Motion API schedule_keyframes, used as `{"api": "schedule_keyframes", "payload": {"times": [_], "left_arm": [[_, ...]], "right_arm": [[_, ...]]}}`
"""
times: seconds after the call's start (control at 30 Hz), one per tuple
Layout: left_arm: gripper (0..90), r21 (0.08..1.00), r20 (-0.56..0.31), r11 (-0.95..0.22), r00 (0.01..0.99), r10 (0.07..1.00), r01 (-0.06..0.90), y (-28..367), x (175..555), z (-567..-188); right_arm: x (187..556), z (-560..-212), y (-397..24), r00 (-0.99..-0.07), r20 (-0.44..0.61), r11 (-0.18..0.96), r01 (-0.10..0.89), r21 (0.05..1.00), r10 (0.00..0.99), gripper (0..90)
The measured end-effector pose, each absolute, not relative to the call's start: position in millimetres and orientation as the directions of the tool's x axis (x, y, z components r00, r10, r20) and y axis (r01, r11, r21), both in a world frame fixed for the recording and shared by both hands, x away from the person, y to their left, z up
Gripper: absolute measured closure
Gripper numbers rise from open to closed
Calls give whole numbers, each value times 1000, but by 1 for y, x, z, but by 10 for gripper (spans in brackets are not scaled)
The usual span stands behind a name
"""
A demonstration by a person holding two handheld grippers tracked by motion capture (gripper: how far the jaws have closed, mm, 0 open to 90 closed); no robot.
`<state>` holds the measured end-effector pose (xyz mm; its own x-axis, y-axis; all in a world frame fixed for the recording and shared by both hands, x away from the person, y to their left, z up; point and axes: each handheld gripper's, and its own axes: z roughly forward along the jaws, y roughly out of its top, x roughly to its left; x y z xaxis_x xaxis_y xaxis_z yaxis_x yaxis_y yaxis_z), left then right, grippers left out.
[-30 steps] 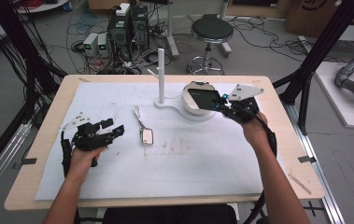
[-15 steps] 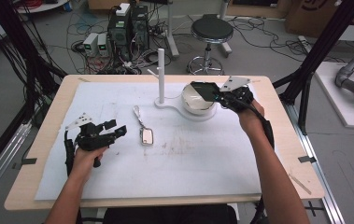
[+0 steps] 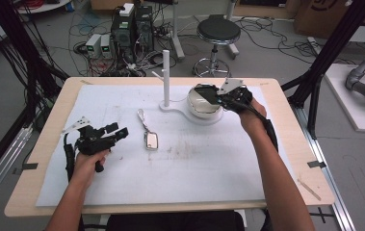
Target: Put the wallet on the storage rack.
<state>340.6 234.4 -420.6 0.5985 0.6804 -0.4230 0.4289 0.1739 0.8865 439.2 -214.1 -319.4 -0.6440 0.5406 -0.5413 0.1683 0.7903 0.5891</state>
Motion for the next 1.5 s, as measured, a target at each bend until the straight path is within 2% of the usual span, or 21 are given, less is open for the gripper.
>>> {"api": "schedule_keyframes", "payload": {"times": [0.17, 0.33, 0.67, 0.77, 0.83, 1.23, 1.37, 1.5], "left_arm": [[309, 884, -428, 177, 596, 679, 433, 234, 341, -421], [309, 883, -428, 175, 599, 677, 435, 234, 340, -421], [309, 881, -436, 184, 595, 675, 437, 236, 339, -422], [309, 880, -436, 181, 597, 673, 439, 235, 339, -422], [309, 878, -441, 187, 596, 671, 440, 235, 340, -422], [309, 876, -445, 186, 595, 669, 445, 234, 340, -423], [309, 876, -444, 185, 594, 671, 446, 235, 340, -423], [309, 875, -446, 187, 594, 669, 447, 236, 339, -423]], "right_arm": [[442, -324, -207, -631, -566, 807, 173, 565, 532, 766], [443, -329, -198, -630, -572, 811, 168, 560, 526, 705], [441, -335, -188, -652, -564, 816, 151, 558, 507, 683], [441, -334, -189, -658, -577, 827, 127, 548, 483, 774], [440, -335, -189, -650, -596, 835, 111, 539, 471, 799], [445, -341, -187, -533, -733, 872, 17, 489, 422, 805], [448, -345, -186, -555, -728, 871, -12, 490, 402, 734], [449, -346, -185, -595, -672, 847, 29, 530, 441, 627]]}}
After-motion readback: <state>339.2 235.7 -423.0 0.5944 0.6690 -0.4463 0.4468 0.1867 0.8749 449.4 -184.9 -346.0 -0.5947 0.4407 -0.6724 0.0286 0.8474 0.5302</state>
